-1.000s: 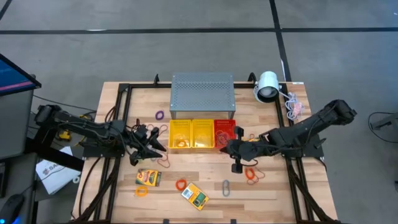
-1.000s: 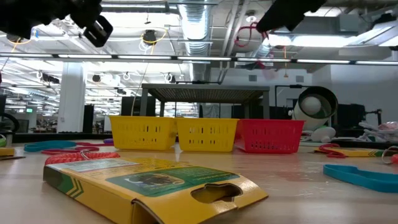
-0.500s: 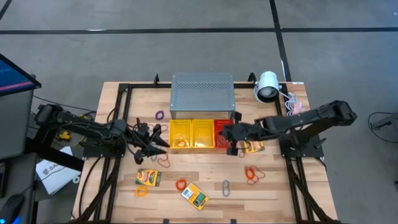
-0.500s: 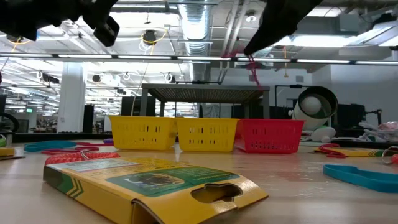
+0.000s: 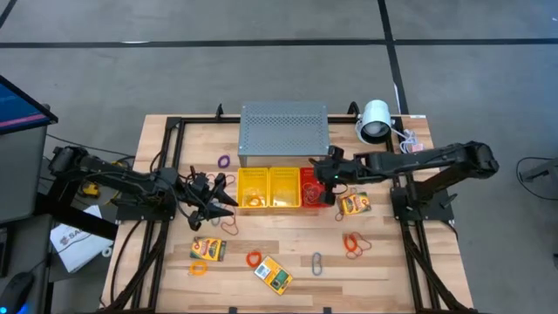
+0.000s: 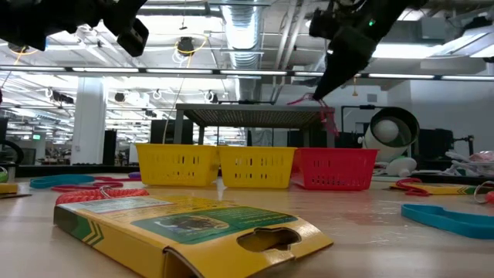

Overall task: Pick & Place Office Desk Supplies
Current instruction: Put the red rubber band into the red bin

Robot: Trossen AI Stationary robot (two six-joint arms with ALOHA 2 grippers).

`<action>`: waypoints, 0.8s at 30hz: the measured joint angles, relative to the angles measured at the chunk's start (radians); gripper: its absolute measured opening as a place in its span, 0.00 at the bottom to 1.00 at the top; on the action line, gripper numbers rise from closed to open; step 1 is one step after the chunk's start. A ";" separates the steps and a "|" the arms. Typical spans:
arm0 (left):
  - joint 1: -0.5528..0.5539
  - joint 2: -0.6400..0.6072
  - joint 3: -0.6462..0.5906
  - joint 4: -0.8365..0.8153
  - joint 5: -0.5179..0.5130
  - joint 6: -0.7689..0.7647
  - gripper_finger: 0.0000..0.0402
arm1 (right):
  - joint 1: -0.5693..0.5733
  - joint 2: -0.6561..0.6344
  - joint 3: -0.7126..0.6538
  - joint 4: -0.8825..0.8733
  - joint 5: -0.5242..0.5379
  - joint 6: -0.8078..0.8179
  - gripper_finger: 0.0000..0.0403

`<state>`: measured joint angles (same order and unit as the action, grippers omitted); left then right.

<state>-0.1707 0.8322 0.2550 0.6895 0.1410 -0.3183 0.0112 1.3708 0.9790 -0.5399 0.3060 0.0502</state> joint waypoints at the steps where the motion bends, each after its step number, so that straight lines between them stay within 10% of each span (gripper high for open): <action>1: 0.000 0.000 0.000 0.000 0.001 0.000 0.35 | -0.001 0.012 -0.002 -0.011 -0.004 0.000 0.00; 24: 0.000 -0.001 -0.001 -0.016 0.002 -0.003 0.35 | -0.007 0.211 -0.001 -0.057 -0.051 0.011 0.00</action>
<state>-0.1707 0.8314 0.2543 0.6739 0.1429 -0.3210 0.0040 1.5818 0.9779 -0.5973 0.2553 0.0609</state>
